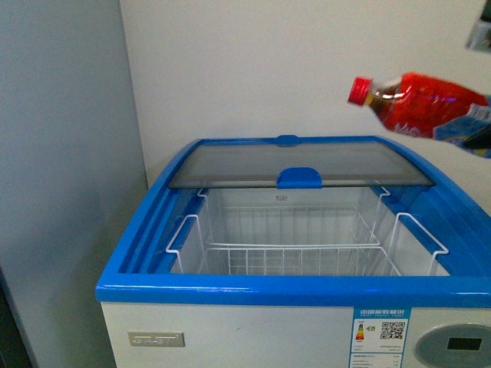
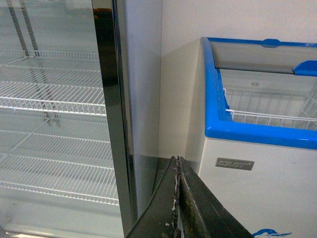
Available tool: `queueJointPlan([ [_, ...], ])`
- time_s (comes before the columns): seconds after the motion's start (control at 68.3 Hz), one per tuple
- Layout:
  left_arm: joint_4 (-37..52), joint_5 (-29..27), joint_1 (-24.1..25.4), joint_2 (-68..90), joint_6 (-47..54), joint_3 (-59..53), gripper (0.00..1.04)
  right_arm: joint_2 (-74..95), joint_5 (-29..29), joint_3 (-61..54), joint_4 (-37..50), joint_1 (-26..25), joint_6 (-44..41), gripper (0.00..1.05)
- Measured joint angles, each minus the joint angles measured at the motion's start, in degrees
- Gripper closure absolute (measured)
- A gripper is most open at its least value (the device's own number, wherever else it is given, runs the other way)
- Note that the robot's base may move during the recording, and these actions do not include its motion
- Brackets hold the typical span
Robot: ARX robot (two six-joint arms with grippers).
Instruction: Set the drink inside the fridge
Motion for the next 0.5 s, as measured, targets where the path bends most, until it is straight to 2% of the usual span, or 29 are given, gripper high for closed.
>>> queueJointPlan([
  [0.307, 0.0, 0.0, 0.0, 0.0, 0.0, 0.0, 1.02, 11.8, 3.3, 7.0, 1.4, 5.0, -6.2, 0.63],
  [0.498, 0.0, 0.0, 0.0, 0.0, 0.0, 0.0, 0.72, 17.2, 3.7, 9.5, 2.4, 8.1, -7.3, 0.63],
])
